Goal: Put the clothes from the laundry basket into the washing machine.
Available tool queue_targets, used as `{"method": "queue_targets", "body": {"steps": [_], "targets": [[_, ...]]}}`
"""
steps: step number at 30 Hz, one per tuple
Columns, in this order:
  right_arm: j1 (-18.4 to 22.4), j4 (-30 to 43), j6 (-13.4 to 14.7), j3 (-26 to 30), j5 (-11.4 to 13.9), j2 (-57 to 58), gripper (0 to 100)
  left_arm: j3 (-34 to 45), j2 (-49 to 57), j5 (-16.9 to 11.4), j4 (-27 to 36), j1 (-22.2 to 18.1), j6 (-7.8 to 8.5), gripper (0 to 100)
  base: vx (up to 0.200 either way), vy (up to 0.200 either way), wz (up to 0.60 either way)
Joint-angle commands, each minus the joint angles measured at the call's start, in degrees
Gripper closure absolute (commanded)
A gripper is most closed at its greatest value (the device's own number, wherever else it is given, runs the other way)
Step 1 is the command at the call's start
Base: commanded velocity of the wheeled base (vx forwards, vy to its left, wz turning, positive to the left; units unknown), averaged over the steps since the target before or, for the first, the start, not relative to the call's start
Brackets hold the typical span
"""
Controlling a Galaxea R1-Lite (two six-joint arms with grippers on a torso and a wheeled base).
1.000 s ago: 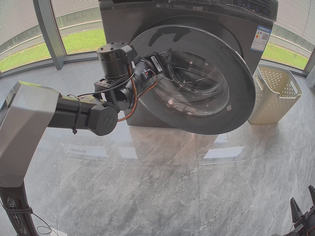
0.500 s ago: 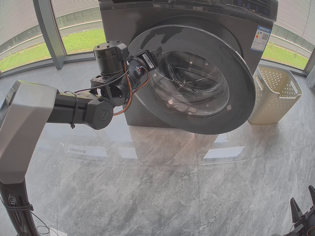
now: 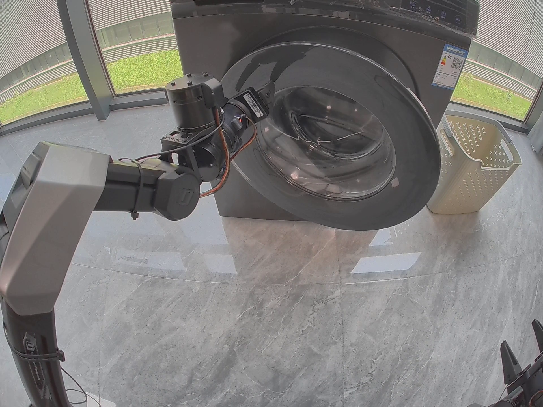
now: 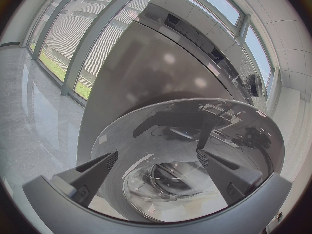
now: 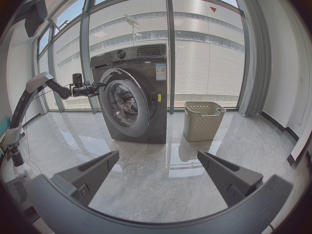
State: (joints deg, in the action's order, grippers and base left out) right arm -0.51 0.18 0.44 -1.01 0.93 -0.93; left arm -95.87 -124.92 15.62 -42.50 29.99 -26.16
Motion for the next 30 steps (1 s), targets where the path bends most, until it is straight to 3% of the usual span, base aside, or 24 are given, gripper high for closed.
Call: {"method": "queue_targets", "body": {"steps": [1,9,17,22,26,28,30], "targets": [[0.0,0.0,0.0,1.0,0.0,0.9,0,-0.3,-0.5,0.2,0.0,-0.3,-0.12,0,0.000,0.000,0.00],[0.0,0.0,0.0,1.0,0.0,0.9,0,-6.5,-4.5,1.2,2.7,-1.2,-0.12,0,0.000,0.000,0.00],[0.0,0.0,0.0,1.0,0.0,0.9,0,-1.3,0.3,1.2,2.7,-0.5,-0.47,0,0.000,0.000,0.00],[0.0,0.0,0.0,1.0,0.0,0.9,0,17.6,13.3,-0.1,2.2,2.8,0.06,0,0.000,0.000,0.00],[0.0,0.0,0.0,1.0,0.0,0.9,0,34.3,25.2,-4.5,1.9,5.8,0.50,0,0.000,0.000,0.00],[0.0,0.0,0.0,1.0,0.0,0.9,0,44.7,33.4,-6.2,2.0,6.9,1.99,0,0.000,0.000,0.00],[0.1,0.0,0.0,1.0,0.0,0.9,0,53.9,40.5,-7.7,1.9,8.0,4.63,0,0.000,0.000,0.00]]}}
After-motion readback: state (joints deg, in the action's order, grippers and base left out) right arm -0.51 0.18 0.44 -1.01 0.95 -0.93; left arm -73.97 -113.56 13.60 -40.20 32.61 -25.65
